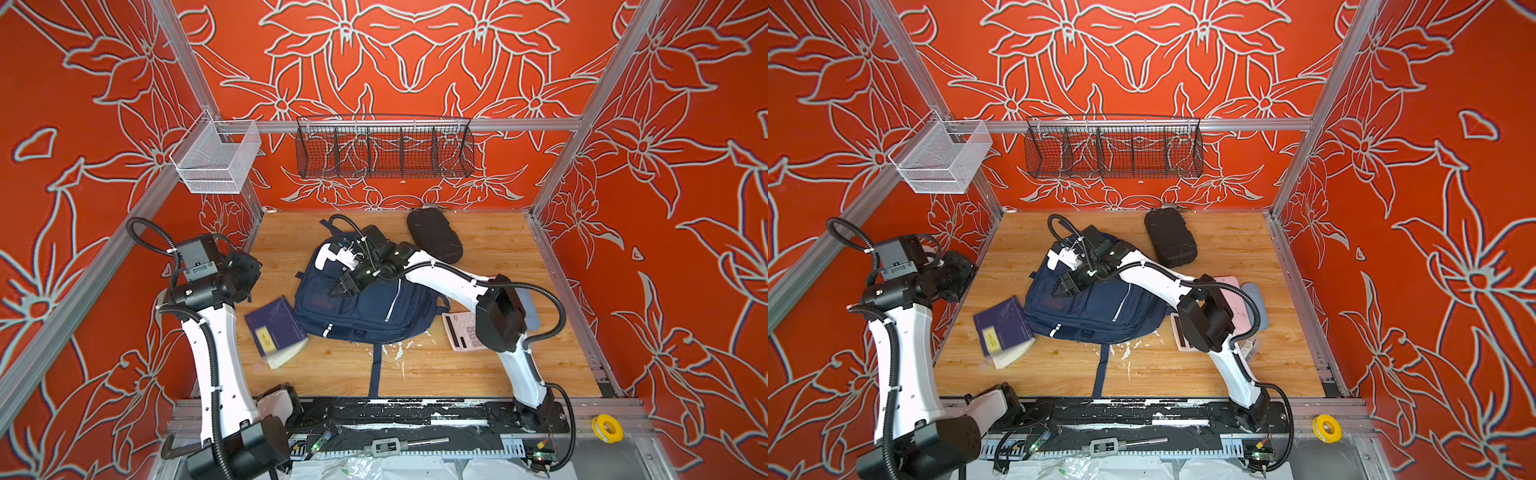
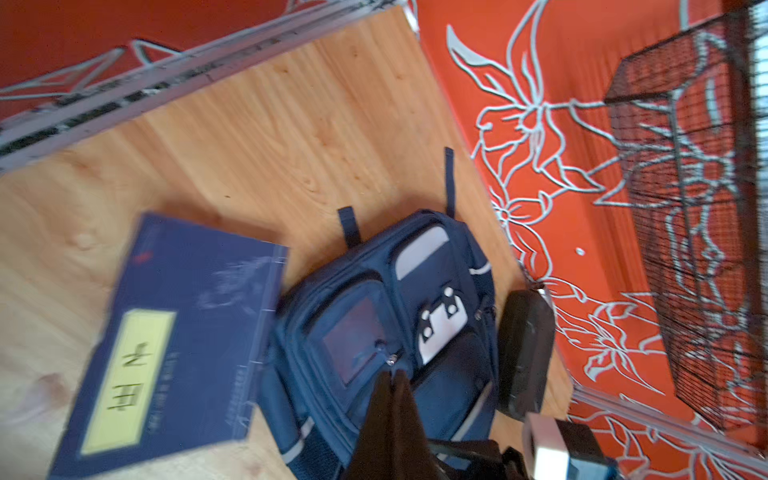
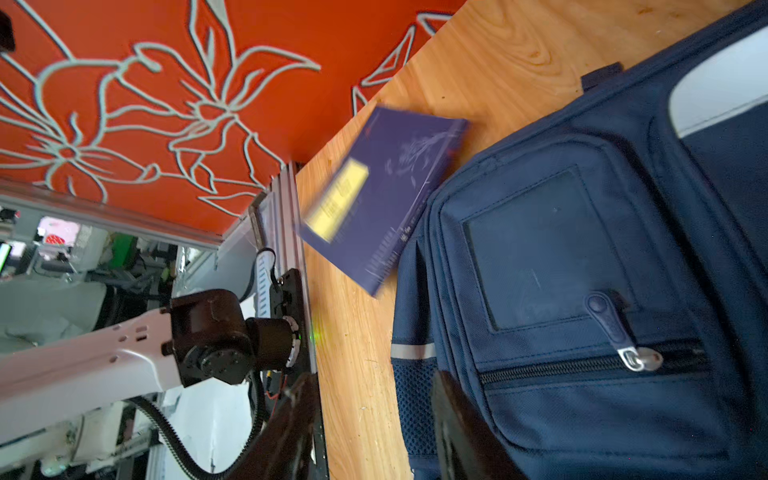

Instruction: Pack the student bag

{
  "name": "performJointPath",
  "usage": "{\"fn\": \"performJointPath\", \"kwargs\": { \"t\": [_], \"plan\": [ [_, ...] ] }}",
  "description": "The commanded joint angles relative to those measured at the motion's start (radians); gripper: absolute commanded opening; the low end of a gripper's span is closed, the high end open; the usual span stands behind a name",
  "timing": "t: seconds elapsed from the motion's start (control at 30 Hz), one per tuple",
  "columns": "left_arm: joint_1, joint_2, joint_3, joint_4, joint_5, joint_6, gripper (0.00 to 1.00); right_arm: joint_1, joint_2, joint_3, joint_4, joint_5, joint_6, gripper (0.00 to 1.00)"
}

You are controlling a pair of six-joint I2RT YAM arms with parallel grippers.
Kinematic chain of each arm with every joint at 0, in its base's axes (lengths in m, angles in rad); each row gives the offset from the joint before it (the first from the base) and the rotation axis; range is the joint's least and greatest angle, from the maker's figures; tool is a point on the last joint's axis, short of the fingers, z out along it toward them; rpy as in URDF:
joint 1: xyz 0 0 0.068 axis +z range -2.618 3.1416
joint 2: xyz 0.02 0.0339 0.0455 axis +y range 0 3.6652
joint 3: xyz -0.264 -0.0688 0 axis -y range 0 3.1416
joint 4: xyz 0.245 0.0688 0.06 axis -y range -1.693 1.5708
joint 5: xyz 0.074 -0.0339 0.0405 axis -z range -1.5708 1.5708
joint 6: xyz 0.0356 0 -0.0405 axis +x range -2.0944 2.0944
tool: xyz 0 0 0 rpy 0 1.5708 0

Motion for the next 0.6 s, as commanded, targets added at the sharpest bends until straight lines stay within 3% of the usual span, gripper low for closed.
{"fn": "performJointPath", "kwargs": {
  "t": [0.0, 0.13, 0.17, 0.2, 0.3, 0.4, 0.5, 0.57],
  "plan": [
    [-0.105, 0.004, 0.014, 0.073, 0.029, -0.105, 0.00, -0.062, -0.123, -0.086, 0.069, -0.021, 0.111, 0.50],
    [-0.162, -0.006, -0.032, 0.079, -0.025, -0.099, 0.00, -0.077, -0.167, -0.162, 0.057, -0.001, 0.084, 0.52],
    [-0.161, -0.017, -0.058, 0.059, -0.081, -0.091, 0.12, -0.072, -0.163, -0.169, 0.054, -0.005, 0.084, 0.52],
    [-0.160, -0.029, -0.088, 0.044, -0.124, -0.083, 0.30, -0.067, -0.156, -0.172, 0.054, -0.006, 0.090, 0.52],
    [-0.141, -0.092, -0.195, 0.018, -0.242, -0.064, 0.58, -0.010, -0.126, -0.161, 0.033, 0.018, 0.058, 0.53],
    [-0.025, -0.131, -0.275, -0.026, -0.253, -0.039, 0.84, 0.050, -0.079, -0.132, 0.052, 0.027, 0.086, 0.54],
    [0.138, -0.056, -0.330, -0.075, -0.157, 0.043, 0.93, 0.111, -0.027, -0.099, 0.068, 0.054, 0.092, 0.55],
    [0.200, -0.026, -0.362, -0.087, -0.173, 0.078, 0.95, 0.134, 0.009, -0.086, 0.088, 0.049, 0.119, 0.55]
  ]
}}
